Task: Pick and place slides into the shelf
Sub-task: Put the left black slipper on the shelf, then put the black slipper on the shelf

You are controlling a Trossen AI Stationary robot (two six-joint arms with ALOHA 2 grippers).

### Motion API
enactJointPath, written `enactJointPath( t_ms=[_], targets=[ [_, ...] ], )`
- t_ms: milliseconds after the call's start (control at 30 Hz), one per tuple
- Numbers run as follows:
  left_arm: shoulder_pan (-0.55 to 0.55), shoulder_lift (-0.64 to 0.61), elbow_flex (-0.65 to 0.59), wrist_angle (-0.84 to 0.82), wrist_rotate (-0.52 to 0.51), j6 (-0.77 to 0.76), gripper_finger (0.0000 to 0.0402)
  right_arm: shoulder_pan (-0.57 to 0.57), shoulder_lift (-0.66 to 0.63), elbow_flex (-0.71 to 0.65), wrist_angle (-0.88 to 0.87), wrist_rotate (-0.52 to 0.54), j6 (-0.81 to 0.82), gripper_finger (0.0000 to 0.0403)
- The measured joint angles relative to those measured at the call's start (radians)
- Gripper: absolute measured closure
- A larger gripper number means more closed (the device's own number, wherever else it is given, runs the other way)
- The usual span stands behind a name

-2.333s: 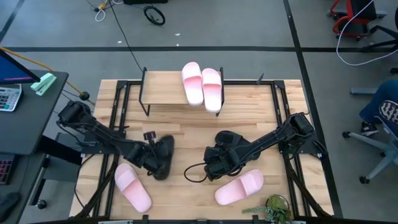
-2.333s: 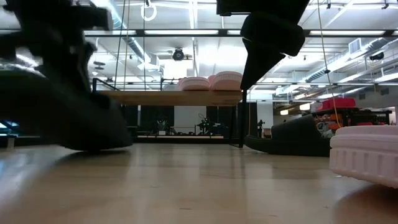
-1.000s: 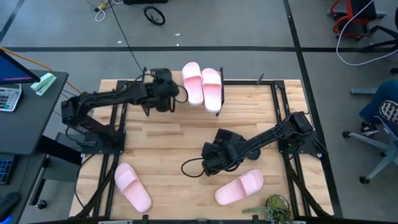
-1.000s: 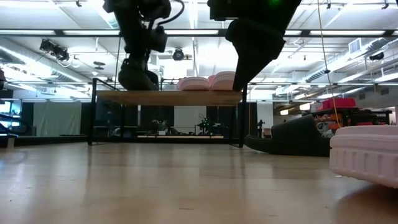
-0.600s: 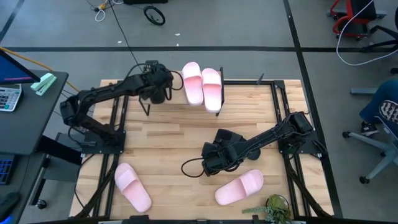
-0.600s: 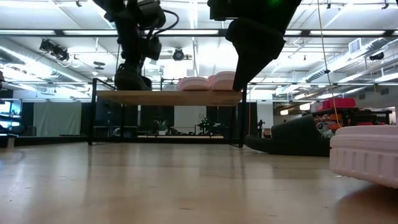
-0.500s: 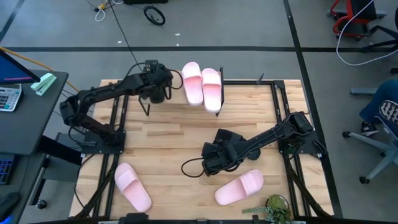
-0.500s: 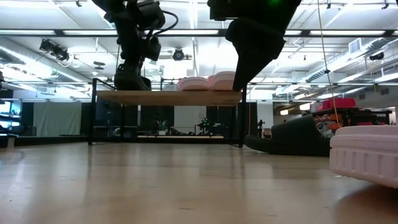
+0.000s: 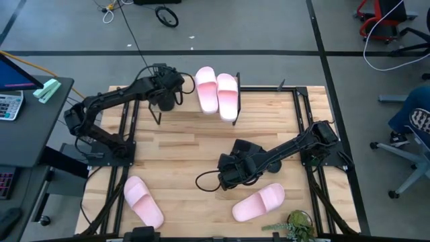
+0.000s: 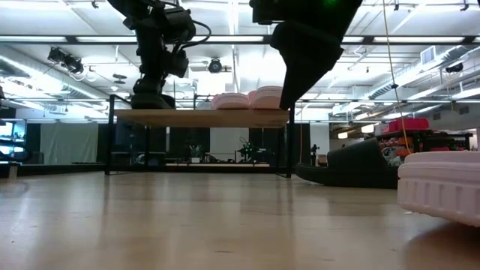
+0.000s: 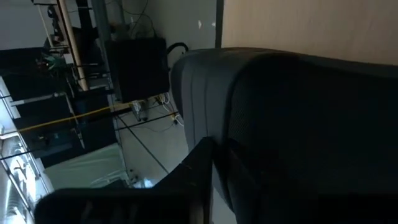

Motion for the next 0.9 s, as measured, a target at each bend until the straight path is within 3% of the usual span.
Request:
enactJointPath(
  t_ms=[267, 567, 900],
  targets=[
    [-0.001, 0.001, 0.0, -0.069, -0.139, 0.012, 0.0332, 0.0, 0.0, 0.0, 0.003, 0.0, 0.0, 0.0373],
    [-0.01, 0.001, 0.0, -0.117, -0.156, -0.064, 0.029, 0.0, 0.0, 0.0, 0.004, 0.0, -0.001, 0.0373],
    [-0.109, 0.001, 0.029, -0.172, -0.171, -0.07, 0.0254, 0.0, 0.0, 0.0, 0.004, 0.0, -0.001, 0.0373]
  ],
)
